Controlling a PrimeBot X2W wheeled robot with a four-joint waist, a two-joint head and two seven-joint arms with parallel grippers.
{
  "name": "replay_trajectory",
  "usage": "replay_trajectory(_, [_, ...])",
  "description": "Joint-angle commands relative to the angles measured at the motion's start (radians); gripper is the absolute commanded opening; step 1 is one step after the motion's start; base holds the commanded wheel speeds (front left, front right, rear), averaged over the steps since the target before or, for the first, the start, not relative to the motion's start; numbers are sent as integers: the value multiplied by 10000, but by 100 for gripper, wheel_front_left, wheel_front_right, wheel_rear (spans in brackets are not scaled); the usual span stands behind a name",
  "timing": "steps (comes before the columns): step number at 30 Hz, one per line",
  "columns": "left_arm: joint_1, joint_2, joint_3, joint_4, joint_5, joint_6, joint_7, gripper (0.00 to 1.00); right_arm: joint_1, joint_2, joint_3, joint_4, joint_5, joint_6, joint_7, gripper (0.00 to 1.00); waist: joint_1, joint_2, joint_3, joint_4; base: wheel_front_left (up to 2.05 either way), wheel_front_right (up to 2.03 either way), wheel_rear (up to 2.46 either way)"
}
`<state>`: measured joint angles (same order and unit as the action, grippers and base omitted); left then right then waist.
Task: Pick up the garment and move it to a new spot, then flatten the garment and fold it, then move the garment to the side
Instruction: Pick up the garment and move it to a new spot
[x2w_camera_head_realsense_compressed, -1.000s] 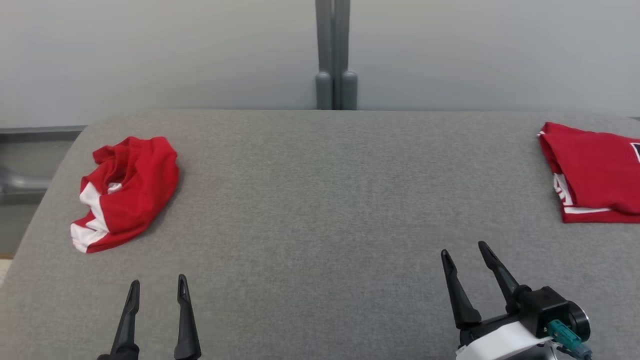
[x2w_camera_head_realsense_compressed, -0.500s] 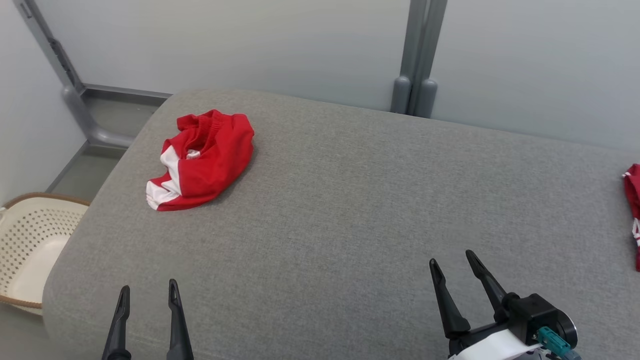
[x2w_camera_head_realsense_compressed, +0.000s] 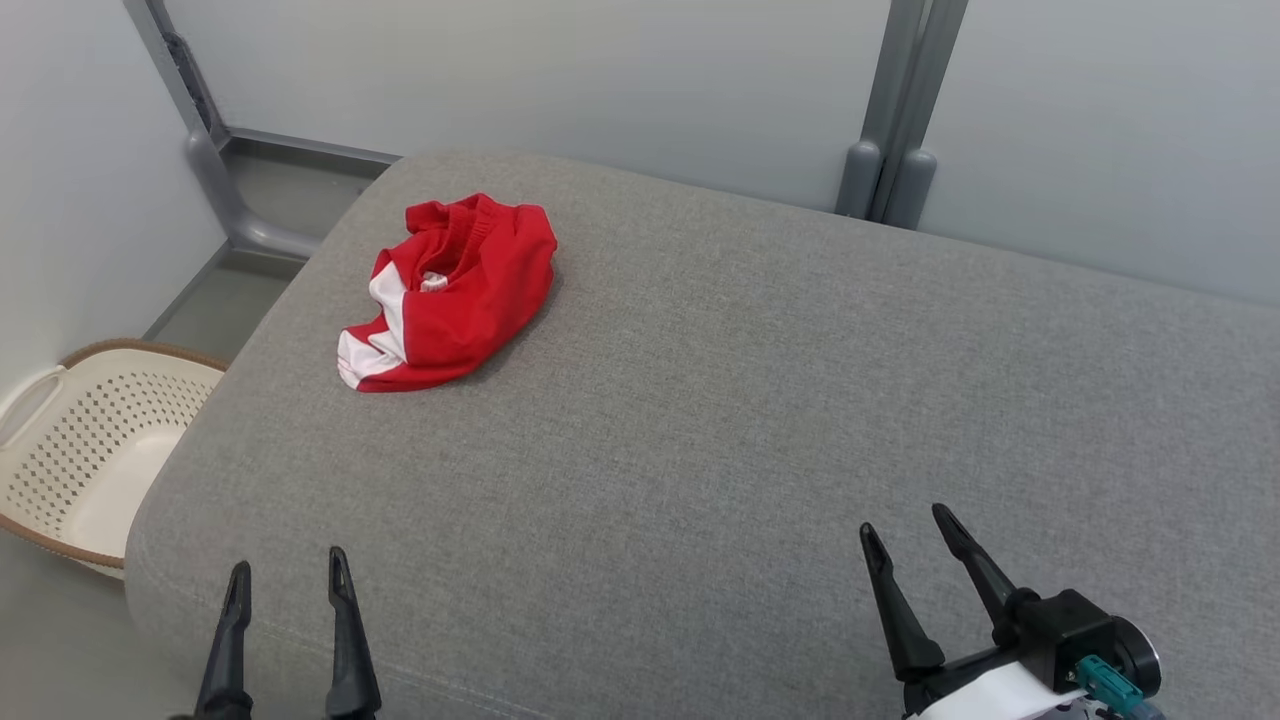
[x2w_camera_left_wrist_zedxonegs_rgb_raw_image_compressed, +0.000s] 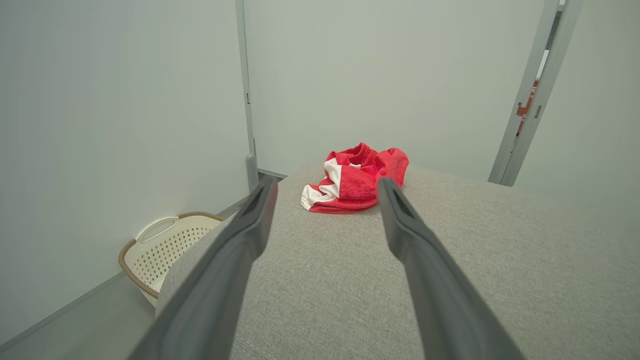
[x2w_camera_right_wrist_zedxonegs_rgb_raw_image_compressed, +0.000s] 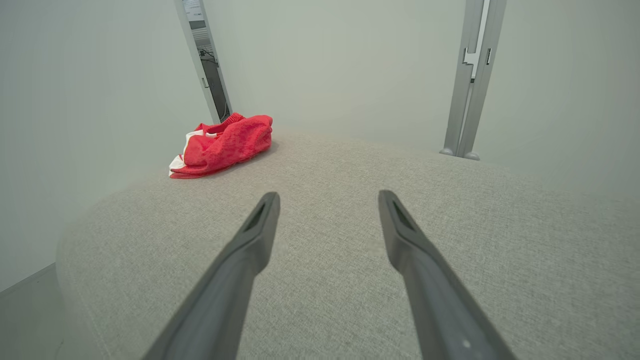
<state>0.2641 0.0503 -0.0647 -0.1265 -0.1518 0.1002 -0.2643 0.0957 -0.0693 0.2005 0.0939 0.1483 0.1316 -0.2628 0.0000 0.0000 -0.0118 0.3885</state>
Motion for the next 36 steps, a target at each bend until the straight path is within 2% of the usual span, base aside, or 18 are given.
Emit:
replay_trajectory(1, [-347,7,86,-56,-122,30,4,100,-127,-125,-19,-49,-63,-20,-25,100,0,0,370,-72,0,0,0])
replay_trajectory(10, [-2037,7,457,29,-363,-177,4,100,-770,-817,-48,-289,-185,-20,-25,100,0,0,1876,-333,0,0,0])
replay_trajectory(16, [-4307,76,1202,1136,-127,-1123,6,100,-1328,-1303,-88,-510,-282,-20,-27,100,0,0,2915,-479,0,0,0])
replay_trajectory(20, [-6130,639,1415,2901,-110,-1743,7,100,-1716,-1608,-99,-643,-345,-20,-25,100,0,0,3517,-643,0,0,0])
replay_trajectory(21, [-7085,921,1354,3970,-285,-1933,89,100,-1865,-1731,-126,-728,-385,-20,-27,100,0,0,3790,-739,0,0,0])
replay_trajectory(24, [-8736,1462,1157,5556,-716,-2169,723,100,-2077,-1935,-184,-909,-444,-20,-25,100,0,0,4253,-906,0,0,0])
replay_trajectory(30, [-11359,1904,651,7997,-2030,-2305,2067,100,-2385,-2295,-434,-1234,-563,-20,-27,100,0,0,5124,-1191,0,0,0])
replay_trajectory(36, [-12865,2340,2,9907,-3340,-2306,3393,100,-2617,-2466,-553,-1544,-582,-20,-27,100,0,0,5859,-1468,0,0,0])
